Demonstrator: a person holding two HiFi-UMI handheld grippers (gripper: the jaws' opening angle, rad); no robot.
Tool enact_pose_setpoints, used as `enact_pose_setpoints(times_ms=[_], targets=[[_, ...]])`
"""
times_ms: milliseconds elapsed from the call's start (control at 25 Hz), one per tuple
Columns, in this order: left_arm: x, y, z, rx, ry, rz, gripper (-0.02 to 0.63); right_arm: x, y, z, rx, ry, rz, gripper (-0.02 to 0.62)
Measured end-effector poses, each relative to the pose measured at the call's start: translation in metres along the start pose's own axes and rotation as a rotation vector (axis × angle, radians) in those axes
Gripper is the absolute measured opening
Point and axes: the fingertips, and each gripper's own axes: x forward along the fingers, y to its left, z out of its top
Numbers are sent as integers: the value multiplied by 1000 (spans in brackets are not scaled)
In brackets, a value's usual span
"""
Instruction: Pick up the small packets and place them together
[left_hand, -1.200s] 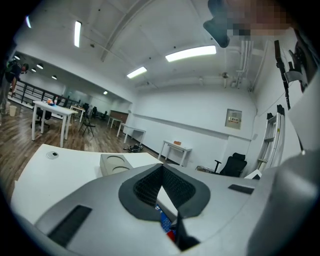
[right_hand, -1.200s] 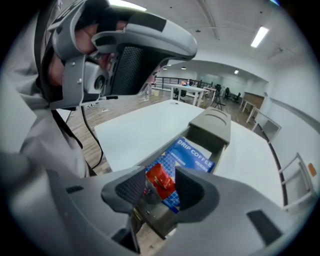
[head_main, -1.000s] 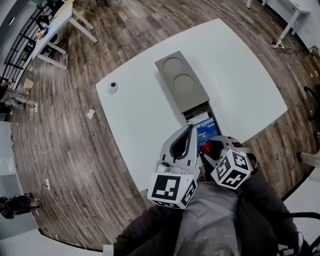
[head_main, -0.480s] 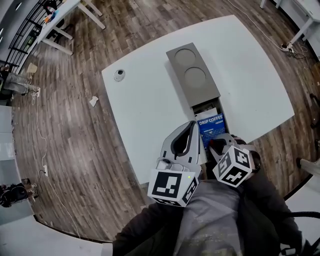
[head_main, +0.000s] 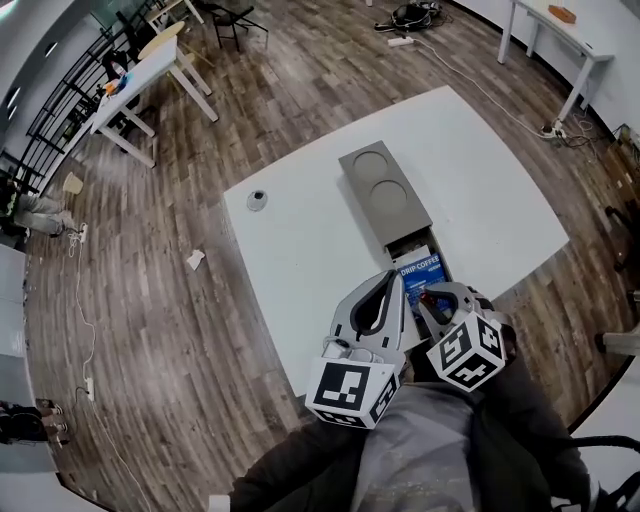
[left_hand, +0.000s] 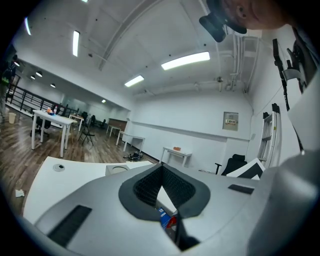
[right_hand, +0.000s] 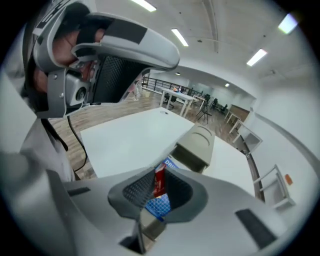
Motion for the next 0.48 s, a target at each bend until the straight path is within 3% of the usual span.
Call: enact_pose_setpoints(times_ms=[200,480], targets=[[-19,-10,-1,22,1,-49,3,-14,12,7,62,-42,-62,63],[-16,-14,-19,18,48,-62,3,-15,14,4,131,-78,-64,63]])
